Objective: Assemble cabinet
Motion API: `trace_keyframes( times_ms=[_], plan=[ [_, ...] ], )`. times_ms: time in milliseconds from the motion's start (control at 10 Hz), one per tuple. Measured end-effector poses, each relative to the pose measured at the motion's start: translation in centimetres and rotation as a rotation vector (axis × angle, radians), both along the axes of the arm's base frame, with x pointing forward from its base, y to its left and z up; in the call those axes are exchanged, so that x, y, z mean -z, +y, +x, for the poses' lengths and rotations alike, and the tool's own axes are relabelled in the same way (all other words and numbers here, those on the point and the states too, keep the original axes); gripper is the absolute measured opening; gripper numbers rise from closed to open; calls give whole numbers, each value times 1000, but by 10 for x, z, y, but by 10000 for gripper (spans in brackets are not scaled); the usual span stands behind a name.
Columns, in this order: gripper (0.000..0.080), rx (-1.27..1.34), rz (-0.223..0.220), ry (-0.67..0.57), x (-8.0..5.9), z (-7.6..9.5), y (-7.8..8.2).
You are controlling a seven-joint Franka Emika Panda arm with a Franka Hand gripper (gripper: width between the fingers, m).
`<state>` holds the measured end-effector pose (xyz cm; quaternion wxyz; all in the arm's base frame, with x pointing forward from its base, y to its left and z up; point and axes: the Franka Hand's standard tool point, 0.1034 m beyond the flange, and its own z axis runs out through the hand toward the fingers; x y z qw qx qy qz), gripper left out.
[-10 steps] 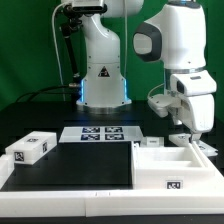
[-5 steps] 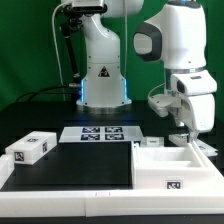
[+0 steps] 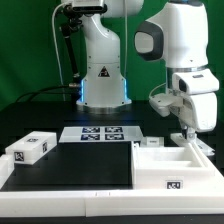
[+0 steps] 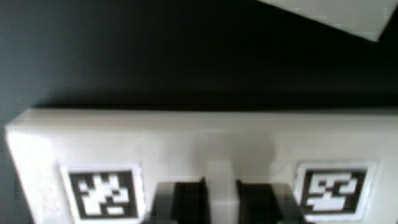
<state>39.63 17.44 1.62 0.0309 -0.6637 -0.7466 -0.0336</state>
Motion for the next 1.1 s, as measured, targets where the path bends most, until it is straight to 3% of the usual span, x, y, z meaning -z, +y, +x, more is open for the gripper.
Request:
trace_keyframes(
  times_ms=[600,1100],
  plan=[
    [67,32,2,-4,-2,2,-4],
    [68,213,-41,-54,-47,7,-43]
  ],
)
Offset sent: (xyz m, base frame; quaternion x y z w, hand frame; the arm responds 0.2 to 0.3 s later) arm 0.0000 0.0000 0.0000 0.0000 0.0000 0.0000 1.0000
